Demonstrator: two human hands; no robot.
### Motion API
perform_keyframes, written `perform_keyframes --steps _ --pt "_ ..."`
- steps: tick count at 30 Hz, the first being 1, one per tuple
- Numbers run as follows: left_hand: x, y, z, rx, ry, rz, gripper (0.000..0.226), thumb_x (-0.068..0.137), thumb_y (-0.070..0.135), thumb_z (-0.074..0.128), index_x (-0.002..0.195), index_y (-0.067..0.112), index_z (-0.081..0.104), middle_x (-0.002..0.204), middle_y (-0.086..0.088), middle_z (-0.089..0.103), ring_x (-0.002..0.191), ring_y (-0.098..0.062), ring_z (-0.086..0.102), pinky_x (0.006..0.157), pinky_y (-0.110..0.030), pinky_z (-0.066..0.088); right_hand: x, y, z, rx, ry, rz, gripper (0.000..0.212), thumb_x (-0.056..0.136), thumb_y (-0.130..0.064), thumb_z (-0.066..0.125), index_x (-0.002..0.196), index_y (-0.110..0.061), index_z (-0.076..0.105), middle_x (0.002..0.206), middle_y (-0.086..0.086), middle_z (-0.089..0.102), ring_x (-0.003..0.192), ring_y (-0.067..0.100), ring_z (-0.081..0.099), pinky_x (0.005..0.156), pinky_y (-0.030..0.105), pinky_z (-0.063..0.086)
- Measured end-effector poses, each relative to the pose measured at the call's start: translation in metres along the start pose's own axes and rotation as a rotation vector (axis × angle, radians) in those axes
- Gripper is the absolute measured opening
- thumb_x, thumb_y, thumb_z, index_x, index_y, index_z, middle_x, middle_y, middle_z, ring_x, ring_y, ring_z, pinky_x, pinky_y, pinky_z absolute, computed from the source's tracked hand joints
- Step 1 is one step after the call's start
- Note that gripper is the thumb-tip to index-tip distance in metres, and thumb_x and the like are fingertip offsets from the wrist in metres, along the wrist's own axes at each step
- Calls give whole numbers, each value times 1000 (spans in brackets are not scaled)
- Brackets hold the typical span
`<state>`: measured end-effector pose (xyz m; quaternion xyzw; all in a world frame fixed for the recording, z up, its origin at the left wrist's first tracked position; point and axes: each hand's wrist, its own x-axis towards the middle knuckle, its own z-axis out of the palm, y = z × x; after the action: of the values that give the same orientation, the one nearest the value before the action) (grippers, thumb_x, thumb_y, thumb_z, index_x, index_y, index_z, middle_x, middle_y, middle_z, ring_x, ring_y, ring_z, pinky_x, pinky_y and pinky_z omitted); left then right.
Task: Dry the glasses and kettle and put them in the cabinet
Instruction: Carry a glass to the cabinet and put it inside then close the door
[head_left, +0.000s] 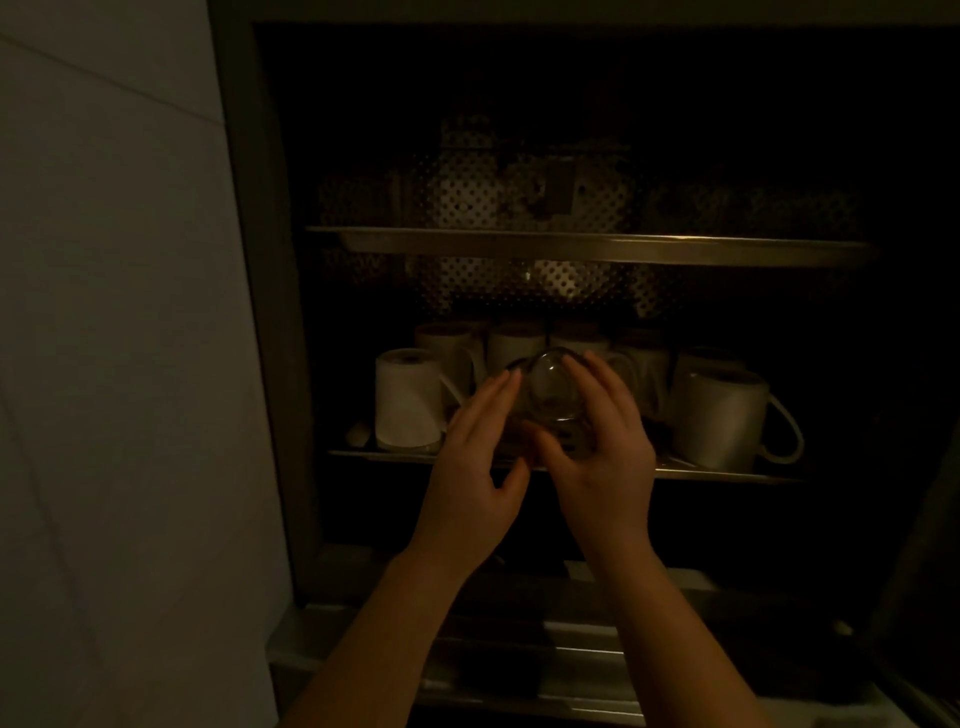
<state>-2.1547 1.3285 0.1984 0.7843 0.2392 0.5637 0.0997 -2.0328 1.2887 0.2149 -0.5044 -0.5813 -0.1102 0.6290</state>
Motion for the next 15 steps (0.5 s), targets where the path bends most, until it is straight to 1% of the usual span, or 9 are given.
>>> perform_keyframes --steps 2,3,5,7,10,11,12,15 --pt "-1 -3 1 4 12 -32 74 86 6 66 148 24 30 150 6 35 140 -9 32 111 -37 38 2 3 3 -24 -25 -11 65 76 -19 76 135 -27 51 146 -7 42 130 8 43 99 27 46" --pt "0 -4 1 7 15 -44 73 86 6 66 148 22 31 150 5 37 139 -9 33 110 -37 39 3 4 4 -29 -31 -17 64 76 -21 76 135 -27 51 146 -8 42 130 9 44 98 31 48" --pt "1 -6 0 17 3 -57 73 86 9 66 149 21 31 149 4 37 138 -9 33 109 -36 40 5 5 7 -34 -39 -17 62 77 -23 75 135 -26 52 146 -8 42 129 9 45 96 35 50" --pt "4 -7 -2 19 -17 -61 73 87 14 67 149 22 31 149 5 37 138 -8 33 109 -34 40 8 6 9 -51 -51 -16 61 78 -25 74 135 -26 52 146 -8 42 129 10 46 96 37 51" --pt "10 -7 -7 34 -31 -56 72 88 19 67 148 27 28 144 14 34 136 -6 35 108 -23 35 15 9 9 -80 -93 -9 60 79 -33 71 135 -33 50 147 -9 39 128 12 47 93 40 52" --pt "12 -7 -8 41 -39 -56 73 88 21 66 149 27 27 142 16 33 135 -6 35 107 -21 34 18 9 9 -87 -103 -4 59 79 -33 72 134 -34 51 147 -9 38 126 13 48 92 40 52" --pt "14 -7 -9 41 -51 -58 72 88 25 66 149 27 26 141 16 34 135 -6 36 107 -20 34 20 10 10 -92 -109 1 58 79 -32 73 132 -34 52 146 -8 37 125 14 49 91 40 53" --pt "19 -7 -10 31 -75 -73 73 88 35 60 151 25 25 143 14 36 133 -8 39 106 -25 38 27 8 10 -110 -126 16 54 78 -32 74 128 -34 55 142 -9 34 116 13 53 86 37 55"
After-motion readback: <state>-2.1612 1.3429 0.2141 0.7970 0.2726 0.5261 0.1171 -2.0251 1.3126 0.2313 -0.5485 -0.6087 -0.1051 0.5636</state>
